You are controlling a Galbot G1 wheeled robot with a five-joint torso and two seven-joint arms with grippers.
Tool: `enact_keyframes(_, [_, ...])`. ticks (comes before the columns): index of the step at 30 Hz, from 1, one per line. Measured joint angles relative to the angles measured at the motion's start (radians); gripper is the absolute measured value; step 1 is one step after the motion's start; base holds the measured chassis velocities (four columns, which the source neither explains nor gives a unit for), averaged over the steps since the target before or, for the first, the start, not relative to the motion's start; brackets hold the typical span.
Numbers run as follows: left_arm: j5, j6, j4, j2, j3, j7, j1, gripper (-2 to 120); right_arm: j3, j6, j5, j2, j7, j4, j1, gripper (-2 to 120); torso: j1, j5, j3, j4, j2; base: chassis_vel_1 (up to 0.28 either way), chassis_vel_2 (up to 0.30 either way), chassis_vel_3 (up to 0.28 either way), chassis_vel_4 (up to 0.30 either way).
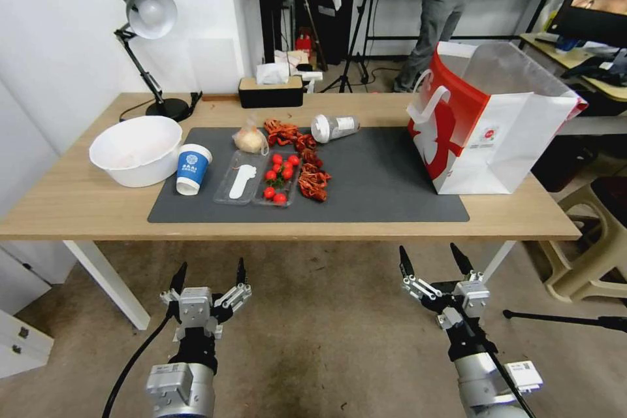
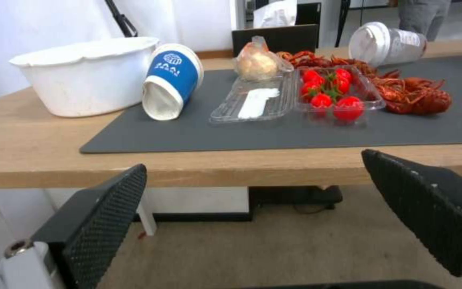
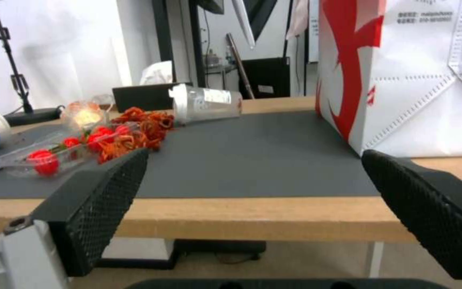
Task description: Pick up the trash from the table and place it into the takeout bag.
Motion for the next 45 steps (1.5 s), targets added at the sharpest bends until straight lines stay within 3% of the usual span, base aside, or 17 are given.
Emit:
enact_keyframes(6, [0.006,-0.003,-0.005,-0.001,0.0,0.0,0.004,100,-0.015,-0.063,0.071,-0.067,-0.013,0.023,0.085,100,0.0,0.0,0.0,-0.0002,0.0,0.0,0.0,0.0,0.0])
enact_keyframes(14, [0.015,-0.003,-0.006,-0.005,-0.002,0.0,0.005,100,-0.095,-0.219,0.236,-0.208,-0.031,-0.049,0.401,100,0.0,0.0001,0.0,0.0,0.0,0.0,0.0,0.0,0.0])
enact_keyframes(16, [0.016,-0.002,-0.006,-0.006,-0.006,0.0,0.005,100,-0.174,-0.287,0.281,-0.244,0.002,-0.108,0.562,100,0.0,-0.0003,0.0,-0.0001,0.0,0.0,0.0,0.0,0.0])
enact_keyframes(21, [0.016,0.001,-0.005,-0.008,-0.012,0.0,0.002,100,-0.28,-0.382,0.282,-0.27,0.052,-0.184,0.749,100,0.0,0.0002,0.0,0.0004,0.0,0.0,0.0,0.0,0.0])
enact_keyframes(24, [0.012,0.005,0.004,-0.011,-0.017,0.0,-0.004,100,-0.423,-0.467,0.285,-0.304,0.076,-0.291,0.971,100,0.0,0.0001,0.0,-0.0004,0.0,0.0,0.0,0.0,0.0])
enact_keyframes(27, [0.012,0.006,0.009,-0.016,-0.018,-0.001,-0.006,100,-0.527,-0.503,0.294,-0.312,0.102,-0.368,1.114,100,0.0,-0.0005,0.0,0.0003,0.0,0.0,0.0,0.0,0.0])
enact_keyframes(29, [0.011,0.006,0.014,-0.02,-0.018,-0.001,-0.009,100,-0.639,-0.535,0.316,-0.292,0.155,-0.449,1.246,100,0.0,-0.0002,0.0,0.0001,0.0,0.0,0.0,0.0,0.0])
enact_keyframes(30, [0.011,0.006,0.014,-0.02,-0.018,-0.001,-0.009,100,-0.639,-0.535,0.316,-0.292,0.155,-0.449,1.246,100,0.0,-0.0002,0.0,0.0001,0.0,0.0,0.0,0.0,0.0])
enact_keyframes(33, [0.009,0.006,0.022,-0.027,-0.02,-0.002,-0.013,100,-0.757,-0.619,0.353,-0.203,0.272,-0.578,1.423,100,0.0,-0.0005,0.0,0.0001,0.0,0.0,0.0,0.0,0.0])
enact_keyframes(34, [0.009,0.006,0.022,-0.027,-0.02,-0.002,-0.013,100,-0.757,-0.619,0.353,-0.203,0.272,-0.578,1.423,100,0.0,-0.0005,0.0,0.0001,0.0,0.0,0.0,0.0,0.0])
enact_keyframes(38, [0.001,0.006,0.022,-0.027,-0.031,-0.005,-0.011,100,-0.828,-0.685,0.367,-0.052,0.37,-0.789,1.577,100,0.0,-0.0003,0.0,0.0002,0.0,0.0,0.0,0.0,0.0])
enact_keyframes(43, [-0.003,0.005,0.021,-0.027,-0.038,-0.008,-0.007,100,-0.836,-0.75,0.376,0.021,0.411,-0.86,1.619,100,0.0,-0.0004,0.0,0.0,0.0,0.0,0.0,0.0,0.0])
enact_keyframes(45, [-0.004,0.002,0.021,-0.028,-0.04,-0.009,-0.003,100,-0.845,-0.806,0.431,0.079,0.495,-0.894,1.645,100,0.0,-0.0003,0.0,0.0001,0.0,0.0,0.0,0.0,0.0])
